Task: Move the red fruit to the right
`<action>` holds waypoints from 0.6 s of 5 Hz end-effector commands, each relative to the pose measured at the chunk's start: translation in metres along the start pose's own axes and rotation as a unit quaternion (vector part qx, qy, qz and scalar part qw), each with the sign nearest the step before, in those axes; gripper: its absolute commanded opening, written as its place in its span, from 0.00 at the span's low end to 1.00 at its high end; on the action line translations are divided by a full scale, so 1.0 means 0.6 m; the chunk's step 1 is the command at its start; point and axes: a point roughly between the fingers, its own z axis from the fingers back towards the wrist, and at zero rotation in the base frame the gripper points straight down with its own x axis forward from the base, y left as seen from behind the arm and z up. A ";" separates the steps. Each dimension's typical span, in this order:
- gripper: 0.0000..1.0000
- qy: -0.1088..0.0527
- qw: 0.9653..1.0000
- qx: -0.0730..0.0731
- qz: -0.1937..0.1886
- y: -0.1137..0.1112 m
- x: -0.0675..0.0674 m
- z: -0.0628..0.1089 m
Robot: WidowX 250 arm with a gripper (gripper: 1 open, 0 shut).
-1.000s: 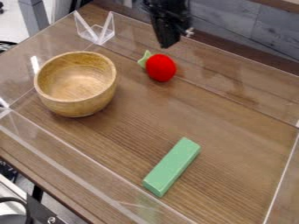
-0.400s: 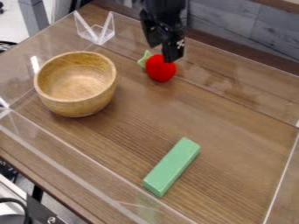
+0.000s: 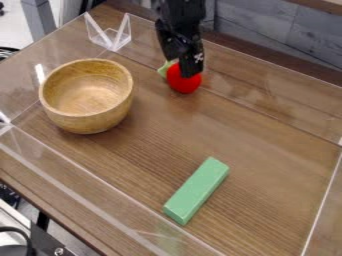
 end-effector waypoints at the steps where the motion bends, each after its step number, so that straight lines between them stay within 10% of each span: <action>1: 0.00 -0.012 1.000 0.012 0.004 0.018 0.005 0.004; 3: 0.00 -0.039 0.998 0.040 0.011 0.001 0.027 0.079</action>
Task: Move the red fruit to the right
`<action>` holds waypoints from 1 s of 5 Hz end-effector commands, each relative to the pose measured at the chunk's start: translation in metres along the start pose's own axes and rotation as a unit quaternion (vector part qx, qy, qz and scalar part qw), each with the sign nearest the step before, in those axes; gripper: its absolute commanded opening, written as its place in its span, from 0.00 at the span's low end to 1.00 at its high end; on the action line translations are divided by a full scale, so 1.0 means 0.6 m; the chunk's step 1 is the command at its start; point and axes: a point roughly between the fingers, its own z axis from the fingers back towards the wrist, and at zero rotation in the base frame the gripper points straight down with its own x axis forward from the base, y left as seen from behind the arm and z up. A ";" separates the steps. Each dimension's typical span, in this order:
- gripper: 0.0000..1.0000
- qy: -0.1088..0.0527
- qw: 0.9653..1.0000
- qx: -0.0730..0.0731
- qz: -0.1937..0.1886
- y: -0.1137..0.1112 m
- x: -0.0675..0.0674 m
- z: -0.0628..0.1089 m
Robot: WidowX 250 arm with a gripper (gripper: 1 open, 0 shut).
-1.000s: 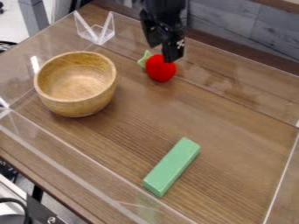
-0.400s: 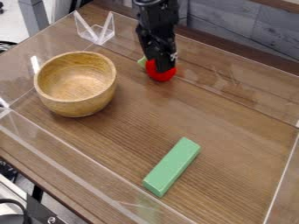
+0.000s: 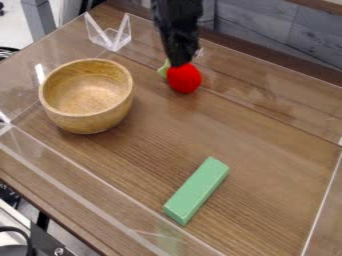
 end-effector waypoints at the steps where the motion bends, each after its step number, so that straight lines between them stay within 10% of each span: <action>1: 0.00 -0.041 0.999 0.023 -0.023 -0.026 0.041 0.061; 2: 1.00 -0.037 0.998 0.015 -0.052 -0.026 0.048 0.054; 5: 1.00 -0.002 0.998 0.022 0.062 -0.010 0.020 0.010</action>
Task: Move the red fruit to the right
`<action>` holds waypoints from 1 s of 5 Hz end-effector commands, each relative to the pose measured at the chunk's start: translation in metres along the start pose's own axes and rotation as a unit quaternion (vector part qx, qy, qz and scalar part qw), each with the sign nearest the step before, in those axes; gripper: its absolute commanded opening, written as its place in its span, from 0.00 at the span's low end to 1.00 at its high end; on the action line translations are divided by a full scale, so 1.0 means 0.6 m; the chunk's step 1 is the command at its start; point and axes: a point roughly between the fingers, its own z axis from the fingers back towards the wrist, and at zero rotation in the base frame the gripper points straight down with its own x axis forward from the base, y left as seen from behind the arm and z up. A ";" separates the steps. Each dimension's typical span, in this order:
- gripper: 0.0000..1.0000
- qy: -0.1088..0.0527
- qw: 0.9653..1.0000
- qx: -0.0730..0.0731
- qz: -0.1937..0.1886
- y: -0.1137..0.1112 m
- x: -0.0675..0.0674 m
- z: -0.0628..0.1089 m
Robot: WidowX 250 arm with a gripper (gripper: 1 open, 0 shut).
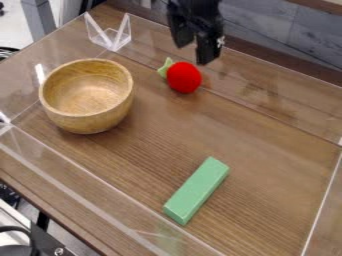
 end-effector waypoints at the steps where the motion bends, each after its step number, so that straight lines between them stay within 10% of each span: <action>1: 1.00 -0.006 0.999 0.014 0.047 0.016 0.008 -0.009; 4: 1.00 0.015 0.999 0.008 0.049 0.016 -0.008 -0.050; 5: 0.00 0.015 0.999 0.005 0.033 0.025 0.002 -0.062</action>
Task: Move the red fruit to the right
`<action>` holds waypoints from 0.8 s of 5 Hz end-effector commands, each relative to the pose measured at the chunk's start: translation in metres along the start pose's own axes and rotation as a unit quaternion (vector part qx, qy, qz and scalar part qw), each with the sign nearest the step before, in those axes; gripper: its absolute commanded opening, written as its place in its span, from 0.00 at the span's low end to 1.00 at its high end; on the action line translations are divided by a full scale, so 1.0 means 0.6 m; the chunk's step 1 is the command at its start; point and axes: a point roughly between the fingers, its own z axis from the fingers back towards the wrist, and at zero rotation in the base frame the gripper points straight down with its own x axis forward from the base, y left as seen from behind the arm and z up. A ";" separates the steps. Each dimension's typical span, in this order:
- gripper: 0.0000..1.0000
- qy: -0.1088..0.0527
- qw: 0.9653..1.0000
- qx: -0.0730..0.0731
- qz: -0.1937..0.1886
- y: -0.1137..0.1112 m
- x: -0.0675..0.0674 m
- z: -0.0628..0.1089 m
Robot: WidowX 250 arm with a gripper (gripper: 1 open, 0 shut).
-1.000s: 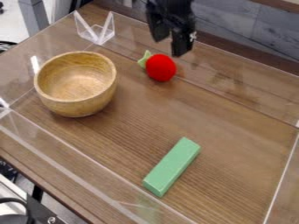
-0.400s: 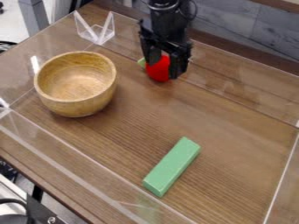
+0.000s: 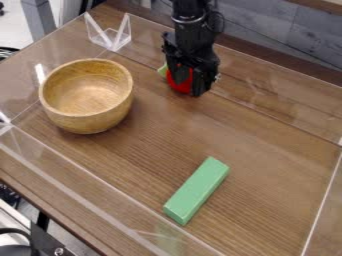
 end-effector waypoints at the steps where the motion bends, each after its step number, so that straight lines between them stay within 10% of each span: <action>1: 0.00 -0.030 0.999 0.013 0.033 0.048 0.005 0.036; 3: 0.00 -0.026 0.998 0.000 0.053 0.065 -0.011 0.005; 4: 1.00 -0.021 0.998 -0.002 0.055 0.058 -0.015 -0.022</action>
